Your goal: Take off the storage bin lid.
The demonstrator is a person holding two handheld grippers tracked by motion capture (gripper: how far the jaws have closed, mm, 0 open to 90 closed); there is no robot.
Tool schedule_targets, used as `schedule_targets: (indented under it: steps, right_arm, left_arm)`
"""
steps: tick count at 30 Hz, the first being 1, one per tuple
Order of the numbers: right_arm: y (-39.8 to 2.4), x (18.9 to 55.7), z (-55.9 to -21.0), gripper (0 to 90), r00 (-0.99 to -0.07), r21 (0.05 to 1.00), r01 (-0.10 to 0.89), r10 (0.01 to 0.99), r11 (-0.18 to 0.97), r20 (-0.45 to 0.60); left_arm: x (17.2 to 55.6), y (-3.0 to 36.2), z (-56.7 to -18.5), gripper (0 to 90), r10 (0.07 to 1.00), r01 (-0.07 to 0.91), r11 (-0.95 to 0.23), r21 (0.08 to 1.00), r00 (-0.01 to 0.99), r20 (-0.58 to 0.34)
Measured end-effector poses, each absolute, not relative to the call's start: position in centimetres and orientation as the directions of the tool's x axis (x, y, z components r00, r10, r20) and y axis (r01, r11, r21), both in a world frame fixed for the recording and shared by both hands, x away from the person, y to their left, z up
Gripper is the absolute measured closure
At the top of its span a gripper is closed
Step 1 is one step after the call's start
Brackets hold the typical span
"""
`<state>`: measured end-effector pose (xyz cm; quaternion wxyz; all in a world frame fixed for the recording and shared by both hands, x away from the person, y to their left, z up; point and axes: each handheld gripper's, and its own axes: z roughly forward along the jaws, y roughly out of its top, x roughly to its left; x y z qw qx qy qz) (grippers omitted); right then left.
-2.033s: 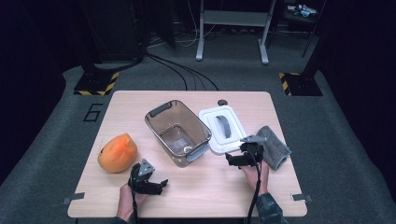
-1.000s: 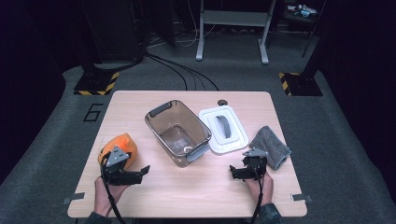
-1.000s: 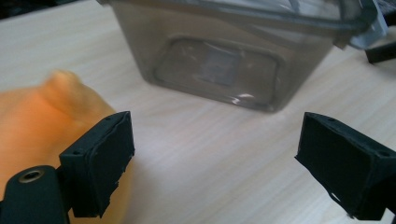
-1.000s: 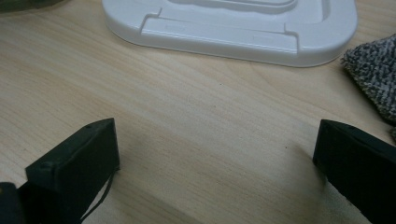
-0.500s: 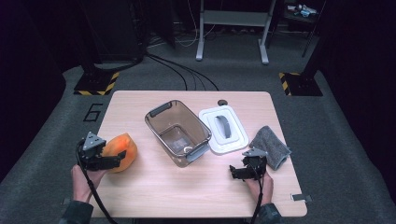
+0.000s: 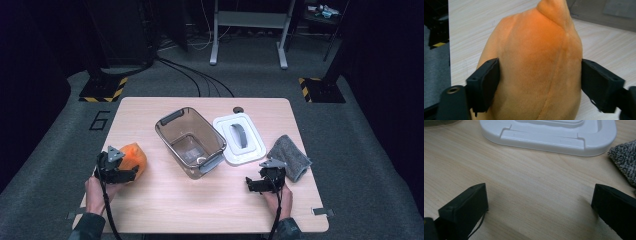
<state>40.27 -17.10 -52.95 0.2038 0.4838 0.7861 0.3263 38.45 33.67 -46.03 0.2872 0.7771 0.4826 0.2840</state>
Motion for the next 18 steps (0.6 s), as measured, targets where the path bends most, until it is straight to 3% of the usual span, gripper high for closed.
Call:
schedule_targets:
  steps: [3, 4, 10, 18]
  right_arm:
    - [-17.1, 40.27, -52.95, 0.0, -0.449, 0.71, 0.628, 0.894, 0.319, -0.005]
    - [-17.1, 40.27, -52.95, 0.0, -0.449, 0.71, 0.628, 0.894, 0.319, -0.005]
    - [-17.02, 40.3, -52.98, 0.0, -0.444, 0.715, 0.627, 0.896, 0.31, 0.001]
    - [-17.04, 40.32, -52.96, 0.0, -0.447, 0.712, 0.628, 0.894, 0.313, 0.001]
  left_arm:
    - [38.52, 33.01, -46.71, 25.3, 0.905, 0.574, -0.396, 0.716, 0.376, 0.199]
    - [38.52, 33.01, -46.71, 34.1, 0.905, 0.574, -0.396, 0.716, 0.376, 0.199]
    - [38.95, 32.6, -47.1, 48.9, 0.9, 0.567, -0.409, 0.715, 0.38, 0.214]
    - [38.8, 32.9, -46.89, 56.7, 0.908, 0.554, -0.39, 0.735, 0.364, 0.207]
